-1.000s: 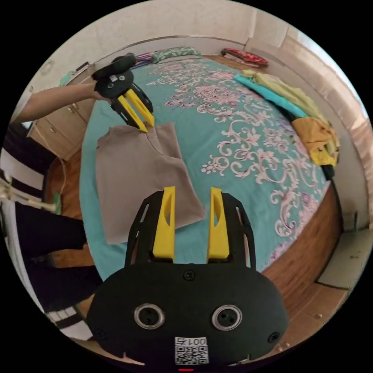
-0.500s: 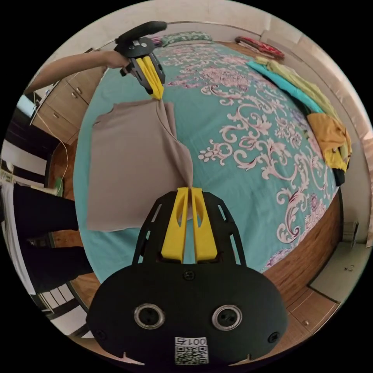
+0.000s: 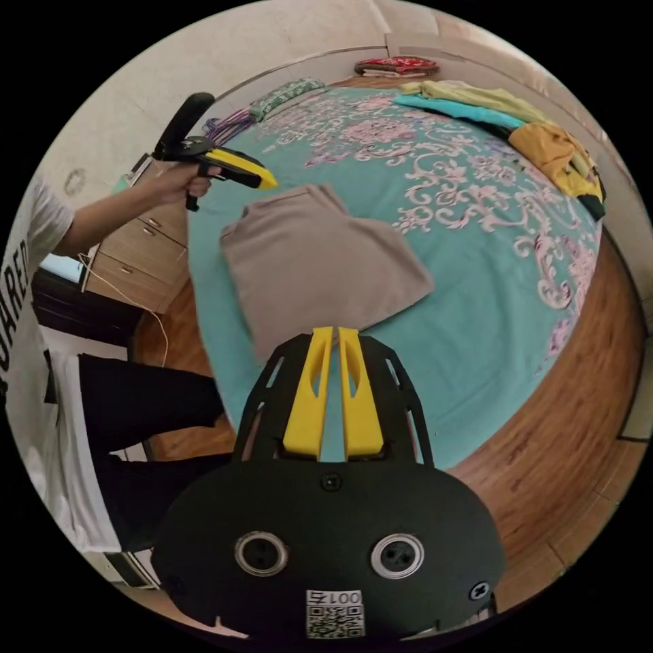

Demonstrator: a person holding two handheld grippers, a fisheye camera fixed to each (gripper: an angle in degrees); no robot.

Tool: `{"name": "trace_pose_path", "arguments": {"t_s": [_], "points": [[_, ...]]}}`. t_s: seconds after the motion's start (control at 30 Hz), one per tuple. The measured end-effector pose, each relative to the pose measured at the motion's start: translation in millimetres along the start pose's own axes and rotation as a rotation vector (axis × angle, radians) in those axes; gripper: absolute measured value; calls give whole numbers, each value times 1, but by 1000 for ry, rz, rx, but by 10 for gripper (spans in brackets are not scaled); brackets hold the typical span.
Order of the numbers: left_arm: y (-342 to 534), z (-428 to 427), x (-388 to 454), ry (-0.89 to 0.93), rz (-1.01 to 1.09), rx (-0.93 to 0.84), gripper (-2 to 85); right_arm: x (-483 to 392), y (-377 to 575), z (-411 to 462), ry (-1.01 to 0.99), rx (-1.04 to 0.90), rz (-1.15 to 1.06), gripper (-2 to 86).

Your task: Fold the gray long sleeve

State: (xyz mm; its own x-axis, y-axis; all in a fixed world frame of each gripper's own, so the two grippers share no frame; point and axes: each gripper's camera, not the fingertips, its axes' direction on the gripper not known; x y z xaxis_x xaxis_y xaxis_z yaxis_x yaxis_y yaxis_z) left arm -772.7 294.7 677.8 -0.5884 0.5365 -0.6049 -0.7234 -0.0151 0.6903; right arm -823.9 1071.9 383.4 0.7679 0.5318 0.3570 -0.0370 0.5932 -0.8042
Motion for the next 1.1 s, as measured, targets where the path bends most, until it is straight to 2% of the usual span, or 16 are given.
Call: {"name": "trace_pose_path", "arguments": {"t_s": [0.1,0.23,0.3,0.47,0.57,0.67,0.8,0.93,1.0,1.1], "points": [[11,28,45,24,21,18,-10,-31,11,9,51,17,42,25],[12,70,69,79,-50,22,-10,-35,-2,30,53,-9,114,11],[20,91,77,-12,-94,4,-10,-35,-2,48,127,-66,106,6],[47,67,89,-73,-184,46,-10,-35,-5,36,156,-96,54,3],[68,48,106,28,-167,82,-9,-40,-14,1,173,-19,26,3],[89,56,121,-66,-185,38,-10,-41,-26,14,219,-102,-53,3],[122,71,121,-109,-261,81,-10,-26,-24,45,206,-158,-126,3],[143,64,121,-165,-251,106,-10,-3,-27,26,168,-200,-142,3],[157,55,110,-131,-282,104,-10,11,-33,-9,241,-114,-114,4],[180,37,83,-15,-375,133,-9,33,-55,-28,194,-85,-133,8]]}}
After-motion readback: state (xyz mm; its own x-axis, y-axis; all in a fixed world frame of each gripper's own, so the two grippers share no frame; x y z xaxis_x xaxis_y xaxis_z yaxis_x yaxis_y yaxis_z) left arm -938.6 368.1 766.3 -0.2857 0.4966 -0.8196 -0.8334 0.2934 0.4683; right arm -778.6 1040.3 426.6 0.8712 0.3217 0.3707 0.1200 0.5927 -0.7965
